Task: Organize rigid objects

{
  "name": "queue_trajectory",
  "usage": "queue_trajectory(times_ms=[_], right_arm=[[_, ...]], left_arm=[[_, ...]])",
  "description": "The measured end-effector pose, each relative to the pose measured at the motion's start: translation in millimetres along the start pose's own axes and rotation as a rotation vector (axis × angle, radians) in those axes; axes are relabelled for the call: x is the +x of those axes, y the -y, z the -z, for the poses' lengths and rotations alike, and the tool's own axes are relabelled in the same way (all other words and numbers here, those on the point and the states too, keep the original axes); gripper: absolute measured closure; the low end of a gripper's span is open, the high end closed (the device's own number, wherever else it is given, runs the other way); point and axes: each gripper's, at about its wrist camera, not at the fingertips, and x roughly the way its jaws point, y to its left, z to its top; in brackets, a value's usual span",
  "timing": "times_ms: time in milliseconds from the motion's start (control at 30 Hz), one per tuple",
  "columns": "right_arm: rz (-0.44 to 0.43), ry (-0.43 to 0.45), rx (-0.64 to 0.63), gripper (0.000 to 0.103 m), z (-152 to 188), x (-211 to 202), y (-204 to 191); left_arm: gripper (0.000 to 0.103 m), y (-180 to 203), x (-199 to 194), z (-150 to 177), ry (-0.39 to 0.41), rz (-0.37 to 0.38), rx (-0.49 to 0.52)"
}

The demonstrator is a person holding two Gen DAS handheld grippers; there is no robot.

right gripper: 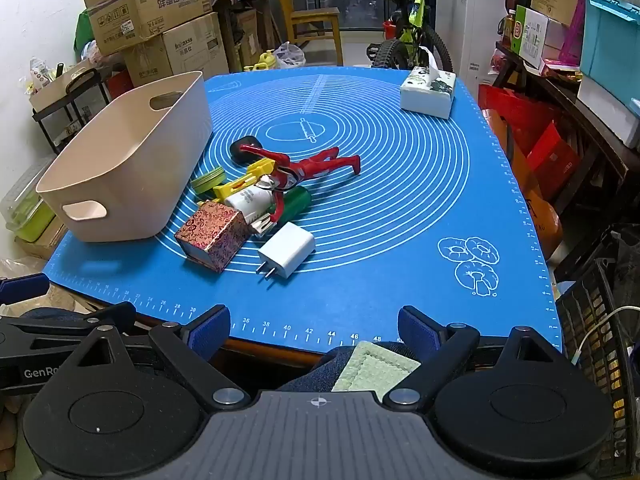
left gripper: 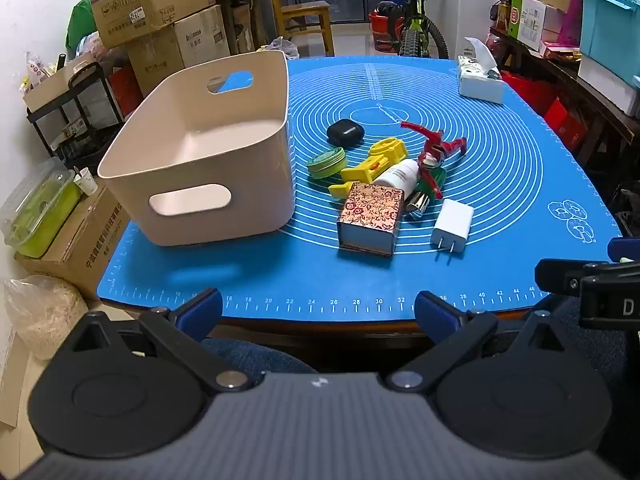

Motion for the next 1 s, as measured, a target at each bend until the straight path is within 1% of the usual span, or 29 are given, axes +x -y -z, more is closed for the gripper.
queue_trajectory(times_ms=[367, 1000], right_arm=[[0.001, 0.001, -0.001, 0.011, 0.6, -0.2, -0.5], [-0.003, -0.003, 0.004, 0.011, -0.1, 2.0, 0.6]], left_arm=[[0.002, 1.7, 0.0, 4.5, -0.004, -0.003, 0.002], [0.002, 1.8, 2.3, 1.0, -0.007, 0.000, -0.002]])
